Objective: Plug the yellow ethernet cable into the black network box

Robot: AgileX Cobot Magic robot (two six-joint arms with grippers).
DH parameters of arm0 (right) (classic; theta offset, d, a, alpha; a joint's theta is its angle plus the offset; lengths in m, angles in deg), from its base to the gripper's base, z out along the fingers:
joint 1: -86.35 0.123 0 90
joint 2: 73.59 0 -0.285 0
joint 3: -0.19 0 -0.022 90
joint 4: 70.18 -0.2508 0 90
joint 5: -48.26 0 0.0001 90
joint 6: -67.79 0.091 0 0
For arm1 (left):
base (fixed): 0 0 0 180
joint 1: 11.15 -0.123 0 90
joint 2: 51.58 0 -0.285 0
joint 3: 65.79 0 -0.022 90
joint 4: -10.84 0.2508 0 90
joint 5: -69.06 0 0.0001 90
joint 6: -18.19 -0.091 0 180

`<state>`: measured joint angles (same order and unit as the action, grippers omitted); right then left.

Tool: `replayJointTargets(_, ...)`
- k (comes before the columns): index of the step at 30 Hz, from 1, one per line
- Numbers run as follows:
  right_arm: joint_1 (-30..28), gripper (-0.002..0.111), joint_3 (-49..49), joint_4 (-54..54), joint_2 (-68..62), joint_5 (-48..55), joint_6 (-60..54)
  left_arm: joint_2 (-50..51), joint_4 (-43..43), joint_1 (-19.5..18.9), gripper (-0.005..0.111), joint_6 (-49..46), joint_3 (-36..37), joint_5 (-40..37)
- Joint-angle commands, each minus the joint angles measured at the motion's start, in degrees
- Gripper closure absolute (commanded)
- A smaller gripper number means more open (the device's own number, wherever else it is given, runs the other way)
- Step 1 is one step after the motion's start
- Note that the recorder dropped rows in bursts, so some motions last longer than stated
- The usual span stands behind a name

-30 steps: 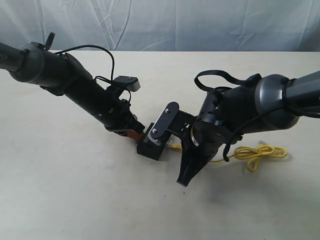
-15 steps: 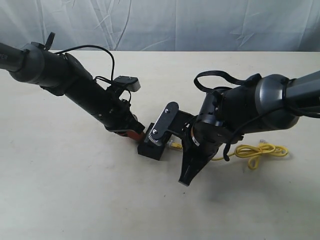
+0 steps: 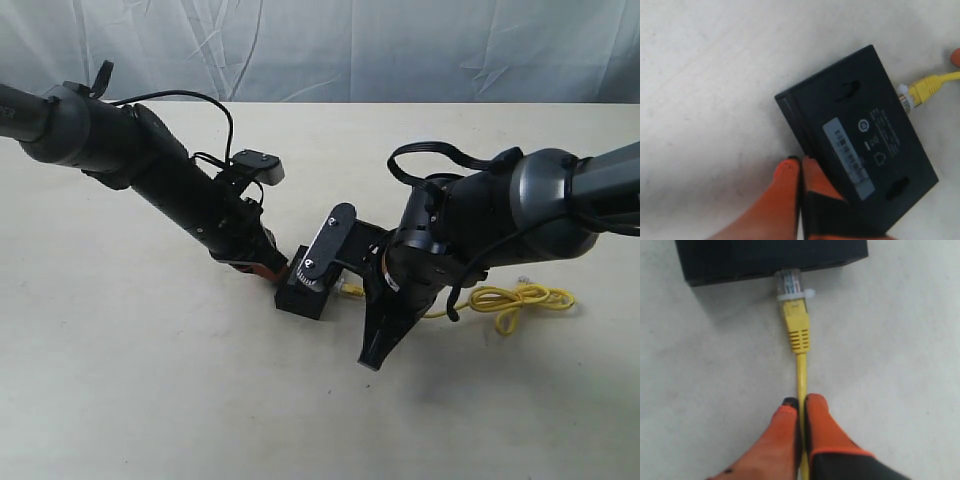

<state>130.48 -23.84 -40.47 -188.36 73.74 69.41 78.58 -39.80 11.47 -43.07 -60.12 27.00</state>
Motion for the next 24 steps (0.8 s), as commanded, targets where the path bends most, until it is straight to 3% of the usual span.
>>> replayJointTargets(1,-0.1,0.109,0.3,0.7,0.5,-1.1,0.1,1.3,5.3,0.3,0.107,-0.6,0.6,3.7)
replayJointTargets(24,-0.1,0.109,0.3,1.3,2.0,3.8,0.1,1.3,7.0,0.3,0.107,0.2,0.6,4.4)
